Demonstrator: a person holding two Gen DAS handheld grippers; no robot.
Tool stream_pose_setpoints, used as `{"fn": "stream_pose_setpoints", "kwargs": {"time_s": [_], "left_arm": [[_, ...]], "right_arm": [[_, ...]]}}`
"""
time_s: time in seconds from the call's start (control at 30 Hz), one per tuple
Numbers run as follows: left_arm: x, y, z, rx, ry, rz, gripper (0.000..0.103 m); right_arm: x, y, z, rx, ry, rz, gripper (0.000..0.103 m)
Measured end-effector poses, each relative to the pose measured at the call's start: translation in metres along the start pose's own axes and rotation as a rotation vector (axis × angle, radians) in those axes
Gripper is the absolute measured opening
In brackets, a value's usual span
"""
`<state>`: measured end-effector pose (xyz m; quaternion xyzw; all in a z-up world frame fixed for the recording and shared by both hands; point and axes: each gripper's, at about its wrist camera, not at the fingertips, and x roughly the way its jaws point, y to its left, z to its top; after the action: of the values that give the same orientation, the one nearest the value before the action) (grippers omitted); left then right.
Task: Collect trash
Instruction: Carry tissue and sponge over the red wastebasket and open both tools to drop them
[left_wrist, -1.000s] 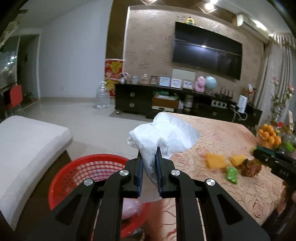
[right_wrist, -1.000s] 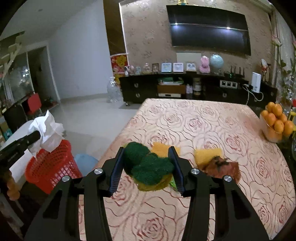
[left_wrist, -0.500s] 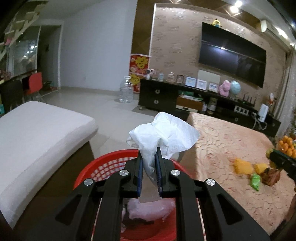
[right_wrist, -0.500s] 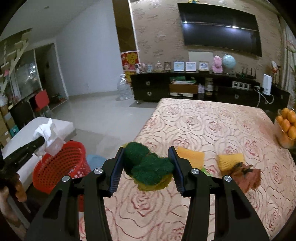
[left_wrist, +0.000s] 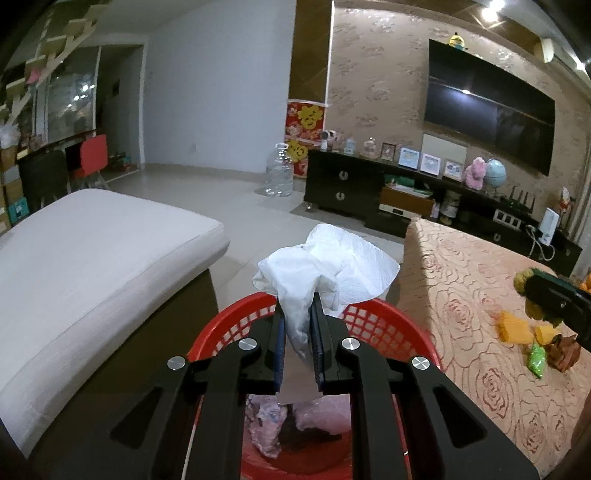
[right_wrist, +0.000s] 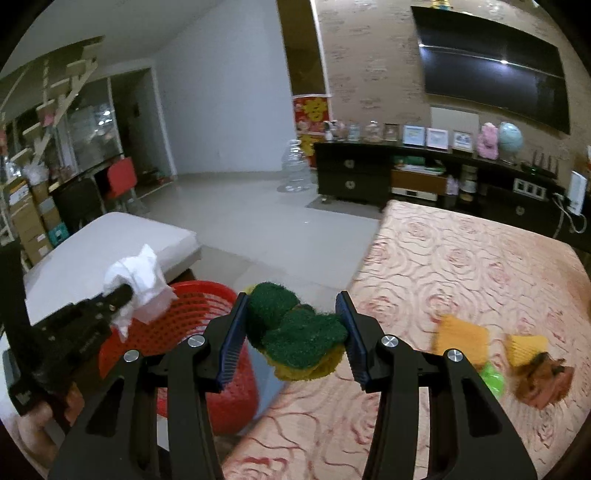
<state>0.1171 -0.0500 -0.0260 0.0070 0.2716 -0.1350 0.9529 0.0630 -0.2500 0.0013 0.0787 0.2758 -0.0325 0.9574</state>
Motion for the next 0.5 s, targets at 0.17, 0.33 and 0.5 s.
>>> {"fn": "stream_pose_setpoints", "kwargs": {"time_s": [0.17, 0.33, 0.5], "left_arm": [[0.006, 0.008, 0.000, -0.024, 0.029, 0.009, 0.012], [0.007, 0.016, -0.002, -0.036, 0.045, 0.021, 0.012], [0.012, 0.022, -0.004, -0.044, 0.077, 0.044, 0.012]], "right_arm": [[0.013, 0.020, 0.005, -0.023, 0.018, 0.045, 0.047], [0.028, 0.039, 0.004, -0.036, 0.049, 0.083, 0.047], [0.042, 0.050, 0.004, -0.045, 0.077, 0.116, 0.047]]}}
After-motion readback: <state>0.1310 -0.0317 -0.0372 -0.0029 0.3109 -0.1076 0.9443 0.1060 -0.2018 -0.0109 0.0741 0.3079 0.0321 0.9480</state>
